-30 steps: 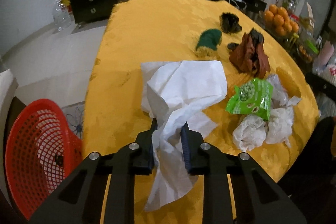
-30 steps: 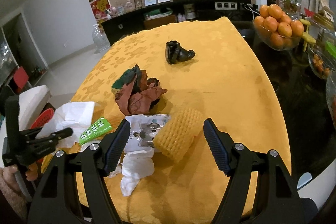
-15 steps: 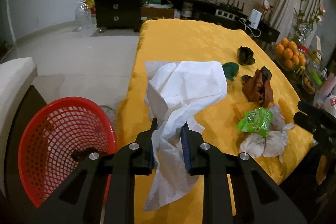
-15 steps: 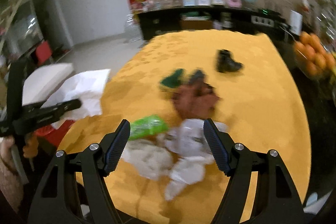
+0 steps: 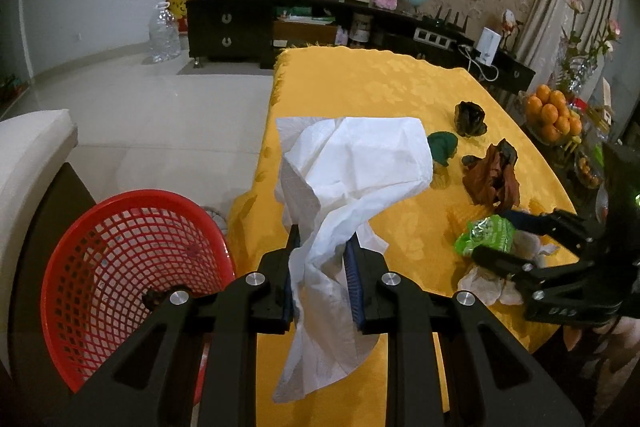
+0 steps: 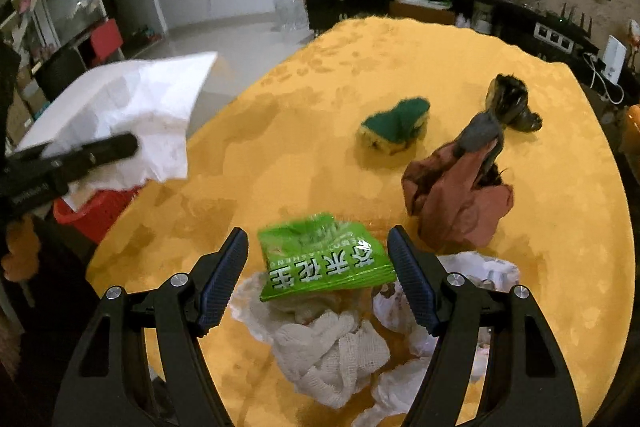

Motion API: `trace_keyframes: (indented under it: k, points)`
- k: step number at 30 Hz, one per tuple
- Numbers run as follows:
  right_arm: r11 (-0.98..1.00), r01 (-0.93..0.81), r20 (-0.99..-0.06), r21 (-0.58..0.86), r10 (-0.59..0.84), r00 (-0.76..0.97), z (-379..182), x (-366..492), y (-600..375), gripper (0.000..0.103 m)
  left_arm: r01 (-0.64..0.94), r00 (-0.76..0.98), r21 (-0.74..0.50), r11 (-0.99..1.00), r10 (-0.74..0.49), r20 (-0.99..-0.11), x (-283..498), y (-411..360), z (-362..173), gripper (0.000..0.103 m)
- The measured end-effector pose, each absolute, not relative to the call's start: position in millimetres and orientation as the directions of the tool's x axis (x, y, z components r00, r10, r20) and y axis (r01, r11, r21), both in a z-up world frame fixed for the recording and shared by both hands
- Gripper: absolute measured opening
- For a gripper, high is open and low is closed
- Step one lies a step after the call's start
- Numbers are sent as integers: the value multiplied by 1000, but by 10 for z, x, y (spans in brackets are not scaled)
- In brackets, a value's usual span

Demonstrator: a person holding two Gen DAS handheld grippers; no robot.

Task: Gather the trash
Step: 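Lift the white tissue with the left tool while the right tool grasps the green wrapper, then carry the tissue and green wrapper over the red wastebasket with both tools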

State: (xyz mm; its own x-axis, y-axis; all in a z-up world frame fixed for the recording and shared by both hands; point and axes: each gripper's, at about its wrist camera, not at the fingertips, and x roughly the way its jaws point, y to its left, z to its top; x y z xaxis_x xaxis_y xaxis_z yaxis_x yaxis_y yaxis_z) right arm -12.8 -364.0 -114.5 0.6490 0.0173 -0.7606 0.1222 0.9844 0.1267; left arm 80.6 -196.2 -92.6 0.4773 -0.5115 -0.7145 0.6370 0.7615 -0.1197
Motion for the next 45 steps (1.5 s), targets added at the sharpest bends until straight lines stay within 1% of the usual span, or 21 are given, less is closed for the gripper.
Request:
trace_keyframes:
  k: [2,6,7,16,22,35,41,45]
  points:
    - [985,120,-764,125,18,645,-1178,-133,-3639,69,640,477,-118,759,-513,-713,800,-1969,-917,20]
    - [983,123,-760,136,24,649,-1193,-138,-3661,61,640,478,-117,760,-513,-713,798,-1973,-913,20]
    - [982,125,-759,139,25,650,-1192,-140,-3666,61,639,478,-118,760,-512,-714,798,-1972,-914,20]
    - [975,149,-739,164,21,673,-1136,-190,-3691,60,630,482,-119,767,-507,-714,813,-1960,-907,20]
    - [974,157,-700,166,4,714,-959,-288,-3654,60,609,500,-127,783,-503,-705,856,-1883,-881,20]
    - [973,155,-655,169,-6,756,-692,-386,-3521,60,546,576,-106,831,-464,-673,829,-1559,-728,20]
    - [975,140,-643,170,2,766,-584,-395,-3393,60,475,640,-91,875,-414,-648,803,-1243,-572,20]
    - [978,119,-636,173,19,772,-516,-342,-3252,60,413,685,-46,910,-344,-642,802,-1022,-508,20]
